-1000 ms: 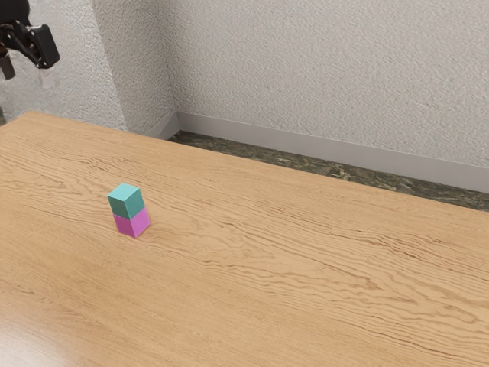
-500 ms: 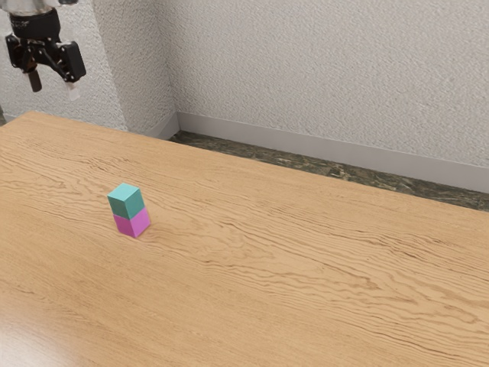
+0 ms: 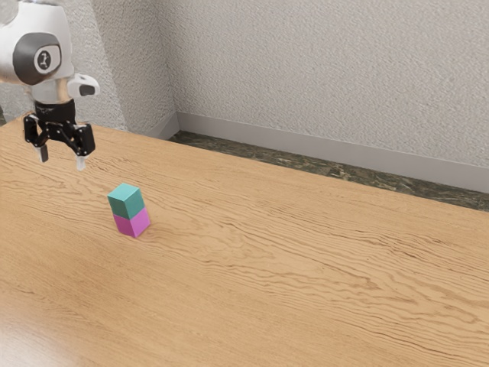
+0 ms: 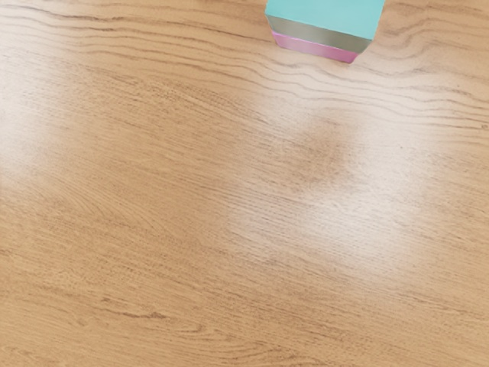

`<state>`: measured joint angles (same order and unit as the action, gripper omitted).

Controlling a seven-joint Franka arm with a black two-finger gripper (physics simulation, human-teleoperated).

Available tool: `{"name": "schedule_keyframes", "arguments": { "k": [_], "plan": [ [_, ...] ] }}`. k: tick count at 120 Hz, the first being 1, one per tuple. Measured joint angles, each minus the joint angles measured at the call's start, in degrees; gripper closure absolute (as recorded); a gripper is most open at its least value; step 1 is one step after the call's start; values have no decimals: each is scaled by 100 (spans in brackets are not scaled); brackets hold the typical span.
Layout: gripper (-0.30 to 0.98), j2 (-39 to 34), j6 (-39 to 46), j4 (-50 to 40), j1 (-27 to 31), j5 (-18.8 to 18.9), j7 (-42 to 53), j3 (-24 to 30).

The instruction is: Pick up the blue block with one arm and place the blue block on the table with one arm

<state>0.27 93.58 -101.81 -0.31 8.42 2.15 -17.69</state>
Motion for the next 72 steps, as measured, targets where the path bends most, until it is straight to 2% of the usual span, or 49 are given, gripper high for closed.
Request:
{"name": "schedule_keyframes", "arguments": {
  "k": [45,72],
  "plan": [
    [0,1233,1146,127,197,-30,123,-1],
    [0,1727,1524,240,198,-236,197,10]
  ]
}}
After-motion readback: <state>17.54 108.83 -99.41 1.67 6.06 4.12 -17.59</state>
